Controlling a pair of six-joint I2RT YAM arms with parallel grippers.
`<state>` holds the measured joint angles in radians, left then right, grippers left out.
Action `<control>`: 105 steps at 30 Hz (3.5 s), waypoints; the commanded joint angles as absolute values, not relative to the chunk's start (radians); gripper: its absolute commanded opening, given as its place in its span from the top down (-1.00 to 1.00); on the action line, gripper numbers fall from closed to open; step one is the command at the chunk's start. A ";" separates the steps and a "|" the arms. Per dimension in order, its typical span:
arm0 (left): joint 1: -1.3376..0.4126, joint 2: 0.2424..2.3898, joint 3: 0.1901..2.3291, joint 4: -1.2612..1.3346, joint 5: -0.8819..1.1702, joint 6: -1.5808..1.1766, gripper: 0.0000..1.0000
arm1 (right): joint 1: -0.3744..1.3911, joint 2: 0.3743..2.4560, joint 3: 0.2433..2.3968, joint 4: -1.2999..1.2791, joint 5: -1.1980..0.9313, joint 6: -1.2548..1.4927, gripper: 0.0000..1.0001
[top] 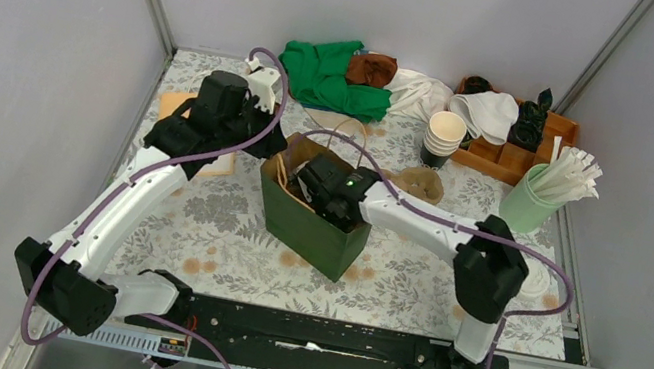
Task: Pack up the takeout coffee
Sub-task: Place the cup tray in the takeout bag.
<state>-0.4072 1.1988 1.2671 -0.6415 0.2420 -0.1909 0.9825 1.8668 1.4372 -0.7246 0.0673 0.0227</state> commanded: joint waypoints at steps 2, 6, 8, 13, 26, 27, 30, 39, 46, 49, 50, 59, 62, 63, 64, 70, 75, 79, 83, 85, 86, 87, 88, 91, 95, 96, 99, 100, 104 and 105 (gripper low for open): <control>-0.418 1.176 1.272 -0.613 0.257 -0.184 0.91 | 0.975 1.745 1.434 -0.597 0.066 0.005 1.00; -0.425 1.163 1.262 -0.614 0.265 -0.188 0.91 | 0.969 1.754 1.404 -0.470 0.056 0.004 1.00; -0.425 1.161 1.264 -0.617 0.267 -0.195 0.91 | 0.967 1.772 1.408 -0.432 0.041 0.005 1.00; -0.426 1.166 1.271 -0.624 0.275 -0.205 0.91 | 0.966 1.795 1.347 -0.317 0.037 -0.056 1.00; -0.426 1.186 1.309 -0.637 0.241 -0.205 0.91 | 0.965 1.861 1.236 -0.241 0.061 -0.064 1.00; -0.426 1.190 1.318 -0.640 0.237 -0.199 0.92 | 0.966 1.869 1.231 -0.244 0.063 -0.060 1.00; -0.426 1.200 1.339 -0.648 0.227 -0.195 0.91 | 0.966 1.890 1.222 -0.253 0.057 -0.057 1.00; -0.426 1.224 1.377 -0.648 0.236 -0.196 0.91 | 0.966 1.927 1.254 -0.295 0.079 -0.052 1.00; -0.426 1.226 1.376 -0.649 0.242 -0.187 0.91 | 0.966 1.924 1.293 -0.336 0.098 -0.050 1.00; -0.426 1.224 1.374 -0.648 0.243 -0.184 0.91 | 0.966 1.919 1.329 -0.367 0.110 -0.052 1.00; -0.426 1.223 1.373 -0.649 0.244 -0.184 0.91 | 0.966 1.916 1.347 -0.384 0.116 -0.051 1.00; -0.428 1.221 1.361 -0.647 0.254 -0.187 0.91 | 0.965 1.840 1.437 -0.470 0.112 -0.036 1.00; -0.429 1.223 1.360 -0.646 0.258 -0.185 0.91 | 0.966 1.815 1.434 -0.437 0.090 -0.041 1.00; -0.431 1.224 1.360 -0.647 0.260 -0.184 0.91 | 0.966 1.805 1.431 -0.421 0.084 -0.041 1.00; -0.432 1.224 1.361 -0.648 0.263 -0.185 0.91 | 0.966 1.794 1.424 -0.399 0.083 -0.041 1.00; -0.434 1.211 1.344 -0.661 0.262 -0.188 0.91 | 0.966 1.702 1.366 -0.244 0.082 -0.057 1.00; -0.435 1.205 1.345 -0.680 0.243 -0.187 0.91 | 0.966 1.632 1.362 -0.189 0.064 -0.064 1.00; -0.435 1.207 1.350 -0.682 0.220 -0.186 0.91 | 0.965 1.591 1.425 -0.238 0.063 -0.064 1.00; -0.434 1.209 1.359 -0.677 0.212 -0.189 0.91 | 0.966 1.531 1.470 -0.285 0.071 -0.053 1.00; -0.434 1.207 1.361 -0.669 0.210 -0.192 0.91 | 0.965 1.502 1.494 -0.313 0.078 -0.047 1.00; -0.434 1.206 1.363 -0.667 0.209 -0.192 0.91 | 0.966 1.487 1.505 -0.325 0.085 -0.042 1.00; -0.435 1.206 1.368 -0.665 0.209 -0.190 0.91 | 0.966 1.474 1.516 -0.340 0.092 -0.037 1.00; -0.434 1.206 1.374 -0.666 0.210 -0.187 0.91 | 0.966 1.460 1.528 -0.355 0.097 -0.033 0.98; -0.435 1.208 1.397 -0.665 0.216 -0.173 0.91 | 0.966 1.414 1.560 -0.393 0.128 -0.016 0.63; -0.436 1.206 1.442 -0.656 0.225 -0.155 0.91 | 0.965 1.324 1.564 -0.448 0.198 0.033 -0.19; -0.436 1.205 1.453 -0.654 0.228 -0.149 0.91 | 0.965 1.294 1.559 -0.461 0.215 0.045 -0.30; -0.441 1.209 1.483 -0.652 0.247 -0.125 0.91 | 0.966 1.193 1.512 -0.467 0.275 0.077 -0.64; -0.444 1.211 1.487 -0.652 0.256 -0.121 0.91 | 0.965 1.165 1.494 -0.458 0.283 0.079 -0.74; -0.449 1.218 1.491 -0.661 0.266 -0.133 0.72 | 0.960 1.140 1.489 -0.490 0.344 0.076 -0.98; -0.449 1.220 1.493 -0.672 0.264 -0.139 0.59 | 0.956 1.157 1.509 -0.515 0.331 0.074 -0.98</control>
<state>-0.4427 1.2201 1.4597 -0.6849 0.2440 -0.1432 0.9691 1.1362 1.4879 -0.4583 0.2649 0.0593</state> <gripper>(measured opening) 0.121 0.980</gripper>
